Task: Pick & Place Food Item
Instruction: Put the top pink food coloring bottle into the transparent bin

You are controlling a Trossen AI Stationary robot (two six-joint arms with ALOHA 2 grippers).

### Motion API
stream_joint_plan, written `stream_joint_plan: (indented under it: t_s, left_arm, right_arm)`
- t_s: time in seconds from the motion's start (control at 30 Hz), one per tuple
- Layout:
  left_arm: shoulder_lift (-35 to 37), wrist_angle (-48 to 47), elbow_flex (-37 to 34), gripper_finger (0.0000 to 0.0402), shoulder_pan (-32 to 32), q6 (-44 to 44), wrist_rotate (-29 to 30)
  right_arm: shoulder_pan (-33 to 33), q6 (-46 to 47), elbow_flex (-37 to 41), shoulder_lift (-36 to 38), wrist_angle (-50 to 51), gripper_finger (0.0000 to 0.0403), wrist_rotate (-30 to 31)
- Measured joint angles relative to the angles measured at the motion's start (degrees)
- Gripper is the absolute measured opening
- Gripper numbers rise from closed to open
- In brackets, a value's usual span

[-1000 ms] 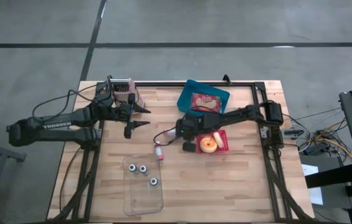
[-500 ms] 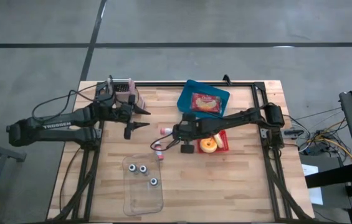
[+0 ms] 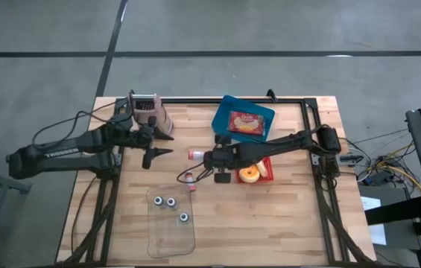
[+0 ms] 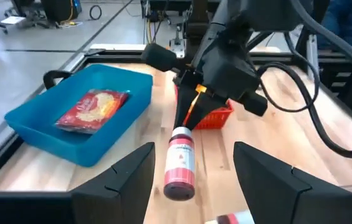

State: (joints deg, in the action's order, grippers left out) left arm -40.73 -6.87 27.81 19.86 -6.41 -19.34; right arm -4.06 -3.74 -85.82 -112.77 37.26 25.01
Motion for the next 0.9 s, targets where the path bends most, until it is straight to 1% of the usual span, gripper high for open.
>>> stream_joint_plan:
  t_s: [0.23,0.47,0.57,0.73,0.8,0.9]
  left_arm:
    - [1.16,-0.31,0.0,0.0222,-0.82,3.99,-6.31]
    - [1.24,1.22,0.0,0.0222,-5.49,6.44,-6.1]
    - [1.22,3.2,0.0,0.0222,-9.17,7.81,-3.26]
    - [0.2,5.27,0.0,0.0222,-15.92,11.29,7.36]
    - [-0.72,4.78,0.0,0.0222,-17.65,12.63,8.78]
    - [-2.49,2.76,-0.04,0.0222,-18.27,14.77,9.08]
  right_arm:
    - [-3.9,-1.23,-4.08,0.09,1.56,0.0027,2.58]
    - [-6.51,-1.98,-6.61,0.11,1.29,0.0027,5.41]
    - [-7.16,-1.98,-6.74,0.11,1.11,0.0027,7.38]
    - [-7.69,-2.04,-7.37,0.15,0.74,0.0027,8.27]
    - [-7.71,-2.56,-7.66,0.17,0.76,0.0027,8.25]
    - [-7.71,-3.7,-8.27,0.17,1.92,0.0027,8.14]
